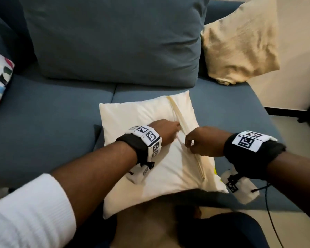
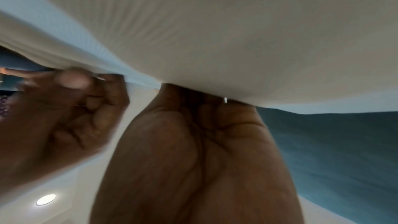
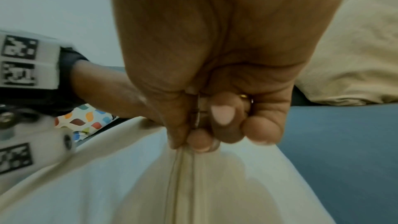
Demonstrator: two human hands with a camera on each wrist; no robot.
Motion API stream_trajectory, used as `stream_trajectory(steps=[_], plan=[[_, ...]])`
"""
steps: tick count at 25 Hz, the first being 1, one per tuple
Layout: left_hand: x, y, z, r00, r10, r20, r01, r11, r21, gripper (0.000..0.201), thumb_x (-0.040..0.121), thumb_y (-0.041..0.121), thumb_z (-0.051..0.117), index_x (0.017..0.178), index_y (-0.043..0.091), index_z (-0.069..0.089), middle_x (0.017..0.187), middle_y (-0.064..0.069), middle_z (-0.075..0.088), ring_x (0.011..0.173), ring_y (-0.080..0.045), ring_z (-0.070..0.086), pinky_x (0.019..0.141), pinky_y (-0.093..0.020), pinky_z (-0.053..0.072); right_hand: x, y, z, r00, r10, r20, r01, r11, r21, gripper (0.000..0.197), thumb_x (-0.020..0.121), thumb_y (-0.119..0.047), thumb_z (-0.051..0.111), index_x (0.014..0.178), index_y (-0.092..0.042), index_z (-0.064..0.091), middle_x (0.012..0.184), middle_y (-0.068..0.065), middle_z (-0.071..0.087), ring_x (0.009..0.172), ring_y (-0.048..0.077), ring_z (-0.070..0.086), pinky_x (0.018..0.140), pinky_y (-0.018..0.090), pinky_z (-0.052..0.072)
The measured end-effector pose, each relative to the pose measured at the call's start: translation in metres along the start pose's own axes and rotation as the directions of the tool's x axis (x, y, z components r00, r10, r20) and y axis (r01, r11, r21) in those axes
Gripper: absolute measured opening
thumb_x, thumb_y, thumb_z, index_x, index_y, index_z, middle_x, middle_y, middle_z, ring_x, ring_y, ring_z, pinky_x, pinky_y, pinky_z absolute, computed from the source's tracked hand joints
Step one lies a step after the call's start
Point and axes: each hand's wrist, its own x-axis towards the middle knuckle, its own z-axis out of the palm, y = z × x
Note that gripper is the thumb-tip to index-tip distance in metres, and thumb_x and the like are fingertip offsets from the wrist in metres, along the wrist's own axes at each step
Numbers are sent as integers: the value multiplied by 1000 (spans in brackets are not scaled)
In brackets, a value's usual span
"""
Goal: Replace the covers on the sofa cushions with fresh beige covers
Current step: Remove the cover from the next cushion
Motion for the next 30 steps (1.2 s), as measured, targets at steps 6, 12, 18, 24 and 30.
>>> stream_trajectory(steps=[6,12,18,24,30], plan=[[9,-6,2,994,-71,82,71,997,-3,48,105,39,35,145,13,43,155,-3,39,136,-33,44,107,-41,36,-40,0,32,993,13,-120,-9,999,40,19,89,-34,70,106,-26,72,81,-11,63,83,17,59,78,29,52],[17,-8,18,981,-180,74,179,984,11,70,96,63,38,151,20,33,160,7,28,147,-26,27,109,-61,31,-64,-4,73,997,-58,-45,55,997,-51,24,88,-37,63,108,-29,75,93,-5,74,80,17,69,75,34,60],[12,2,20,950,-309,51,311,949,-56,99,74,86,41,152,26,28,159,5,28,147,-22,28,106,-73,21,-77,4,59,991,-76,107,93,981,-171,34,92,-36,58,125,-34,68,108,-7,74,95,19,70,78,27,55],[3,39,4,953,-302,-13,302,948,98,89,88,69,47,156,19,20,164,2,17,152,-23,13,108,-77,-1,-58,-3,47,998,-27,48,45,903,-428,18,93,-17,55,105,-23,66,98,3,66,82,30,66,67,34,56],[-3,56,11,991,117,63,-127,973,191,45,101,21,39,146,26,39,164,-1,19,153,-24,5,116,-67,4,-52,-7,31,960,-272,-66,176,770,-614,22,99,-12,43,109,-11,63,105,8,62,79,31,64,56,35,48]])
